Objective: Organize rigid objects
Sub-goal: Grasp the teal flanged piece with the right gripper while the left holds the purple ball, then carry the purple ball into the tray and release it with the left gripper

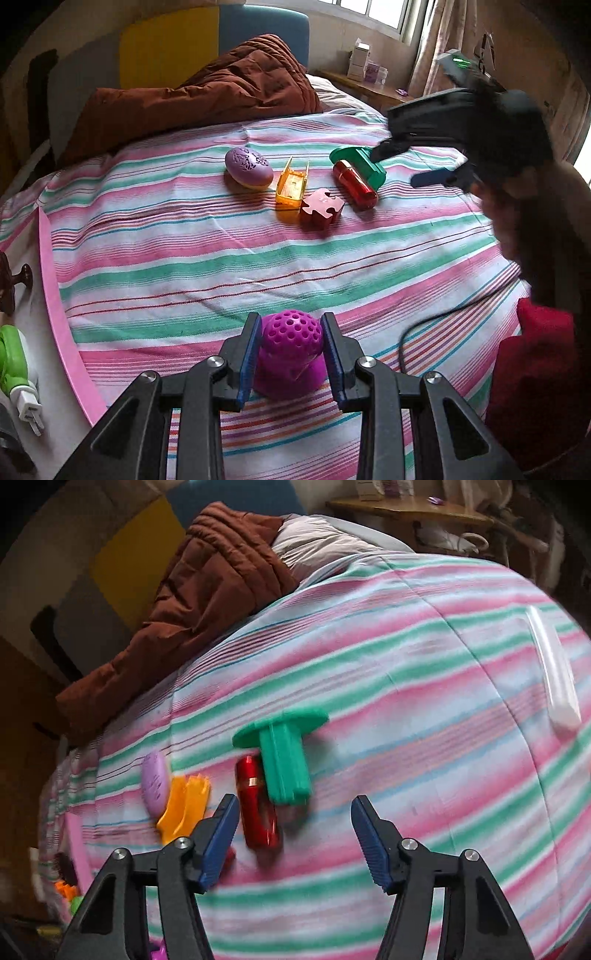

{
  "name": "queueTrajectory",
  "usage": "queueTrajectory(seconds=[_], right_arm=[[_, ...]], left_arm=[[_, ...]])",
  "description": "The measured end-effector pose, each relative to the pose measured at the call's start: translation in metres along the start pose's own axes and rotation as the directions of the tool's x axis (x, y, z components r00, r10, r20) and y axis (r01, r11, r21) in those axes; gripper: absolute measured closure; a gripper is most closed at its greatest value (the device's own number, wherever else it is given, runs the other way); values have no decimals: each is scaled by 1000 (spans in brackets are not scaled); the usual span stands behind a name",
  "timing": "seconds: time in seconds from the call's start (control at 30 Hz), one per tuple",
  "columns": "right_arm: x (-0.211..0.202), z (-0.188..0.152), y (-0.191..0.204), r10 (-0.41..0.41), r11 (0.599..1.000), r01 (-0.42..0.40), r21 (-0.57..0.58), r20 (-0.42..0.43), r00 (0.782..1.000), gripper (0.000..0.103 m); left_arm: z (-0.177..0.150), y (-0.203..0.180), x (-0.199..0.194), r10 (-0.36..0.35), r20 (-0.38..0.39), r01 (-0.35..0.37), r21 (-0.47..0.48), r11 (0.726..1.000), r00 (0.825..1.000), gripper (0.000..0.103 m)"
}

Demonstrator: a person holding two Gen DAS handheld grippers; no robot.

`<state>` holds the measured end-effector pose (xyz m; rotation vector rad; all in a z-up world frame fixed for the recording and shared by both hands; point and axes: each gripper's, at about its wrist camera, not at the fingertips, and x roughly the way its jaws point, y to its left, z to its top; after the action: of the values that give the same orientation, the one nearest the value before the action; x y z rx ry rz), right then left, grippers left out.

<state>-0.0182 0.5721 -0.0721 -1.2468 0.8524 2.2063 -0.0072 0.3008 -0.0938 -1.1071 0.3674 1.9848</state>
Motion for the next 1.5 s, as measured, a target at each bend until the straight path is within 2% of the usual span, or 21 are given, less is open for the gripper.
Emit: queueTrajectory(seconds=[0.13,0.2,0.23,0.27,0.43,0.7,0.8,0.97,1.07,1.17,1.5], right_arm=[[29,16,4,-26,1000,26,2,-49,998,42],[36,21,0,-27,999,28,20,-33,999,55],[41,23,-1,-31,999,32,15,-57,998,70],[44,22,-1,-56,998,56,2,-64,996,72],[38,11,0,-66,993,59,-97,-71,995,73],[15,-20,-10,-135,985,120,-120,-126,983,73],[5,-39,-13,-105,991,90,-96,-158,982,73],[-5,-70,-1,-47,993,27,-119,-174,984,73],[-6,-87,12,-47,983,17,-184,-157,986,72],[-3,-99,25,-101,955,61,-289,-123,987,72],[0,-100,21,-91,949,51,-310,-117,989,71]], left_arm=[[1,1,1,-7,-4,6,-6,1000,1000,71],[1,2,1,-12,-4,12,-9,1000,1000,70],[0,3,1,-14,-5,14,-11,1000,1000,70],[0,3,1,-16,-6,16,-14,1000,1000,70],[-2,4,4,-22,-10,22,-26,999,1000,69],[-6,5,-7,-7,-7,7,-27,1000,1000,70],[-6,4,-17,-14,10,14,-26,1000,1000,70],[-2,0,-43,1,66,0,-16,1000,998,70],[2,3,-64,32,108,-29,-23,999,994,70],[4,11,-83,67,136,-62,-43,997,988,70],[-10,58,-128,177,169,-150,-160,976,970,69]])
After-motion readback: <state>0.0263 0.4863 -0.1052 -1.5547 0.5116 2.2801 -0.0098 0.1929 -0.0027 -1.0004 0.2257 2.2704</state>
